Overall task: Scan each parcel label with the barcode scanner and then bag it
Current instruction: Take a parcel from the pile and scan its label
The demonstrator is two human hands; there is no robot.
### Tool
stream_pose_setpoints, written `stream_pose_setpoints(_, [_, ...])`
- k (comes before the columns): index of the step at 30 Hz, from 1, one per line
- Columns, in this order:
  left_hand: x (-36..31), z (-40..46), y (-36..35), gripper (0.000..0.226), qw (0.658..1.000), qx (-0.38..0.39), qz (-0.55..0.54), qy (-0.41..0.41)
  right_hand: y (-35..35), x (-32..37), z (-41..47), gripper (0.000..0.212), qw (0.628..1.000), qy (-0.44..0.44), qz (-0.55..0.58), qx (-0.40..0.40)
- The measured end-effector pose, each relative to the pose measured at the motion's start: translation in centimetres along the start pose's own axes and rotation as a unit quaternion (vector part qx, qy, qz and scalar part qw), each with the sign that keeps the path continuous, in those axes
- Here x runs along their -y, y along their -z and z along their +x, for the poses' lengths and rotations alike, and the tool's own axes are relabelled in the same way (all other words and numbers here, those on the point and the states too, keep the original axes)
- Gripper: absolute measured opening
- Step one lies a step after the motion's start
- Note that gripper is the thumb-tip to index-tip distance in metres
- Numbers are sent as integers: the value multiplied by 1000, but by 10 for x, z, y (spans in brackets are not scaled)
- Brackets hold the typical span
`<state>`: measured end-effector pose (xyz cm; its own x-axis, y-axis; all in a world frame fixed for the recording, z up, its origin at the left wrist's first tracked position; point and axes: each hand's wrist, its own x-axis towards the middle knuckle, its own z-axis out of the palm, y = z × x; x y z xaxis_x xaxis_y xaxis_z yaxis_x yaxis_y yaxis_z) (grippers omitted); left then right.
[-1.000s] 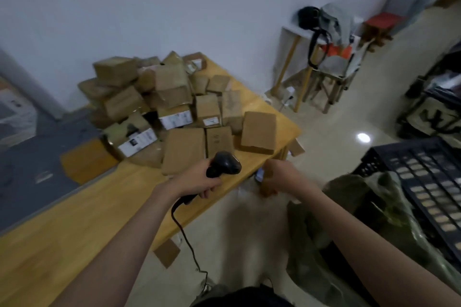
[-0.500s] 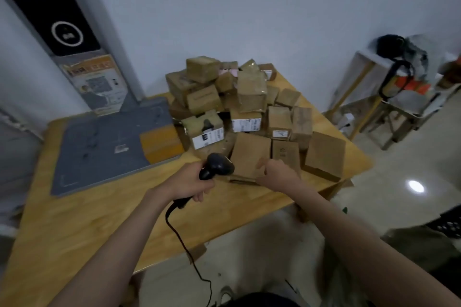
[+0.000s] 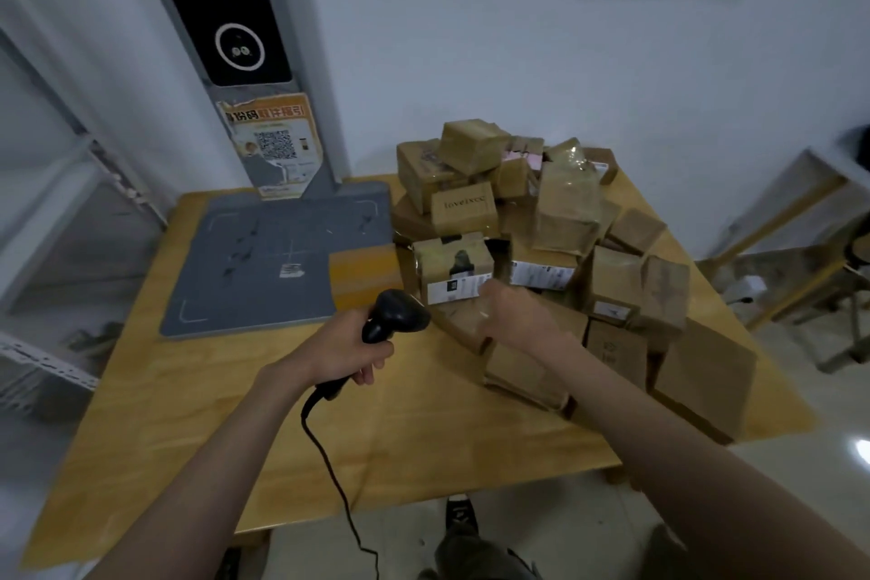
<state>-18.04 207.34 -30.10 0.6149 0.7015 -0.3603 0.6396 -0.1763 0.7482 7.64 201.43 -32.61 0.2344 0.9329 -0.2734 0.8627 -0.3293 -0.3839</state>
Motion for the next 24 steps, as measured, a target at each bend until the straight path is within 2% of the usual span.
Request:
stream_pose_setpoints(2, [2,12,5,18,1000,-5,-5,12,2,-4,23,57,1000,3,0,5])
stream_pose_setpoints(8, [0,50,18,23,999,-21,-20,38,5,-12,89,53,998,35,-43,13])
stream_pose_setpoints(13, [2,70,23,21,996,-37,-37,65,0,-19,138,88,994,56,-86,28])
stream_pose_setpoints(15, [5,75,25,21,995,-45,-38,76,-4,-21,154,92,992,64,-102,33])
stream_pose_setpoints(20, [13,81,28,21,993,-50,-33,97,-18,-23,173,91,988,76,-124,52])
stream_pose_setpoints(24, [19,87,33,19,992,-49,-34,108,-22,-21,170,74,982,87,-165,6])
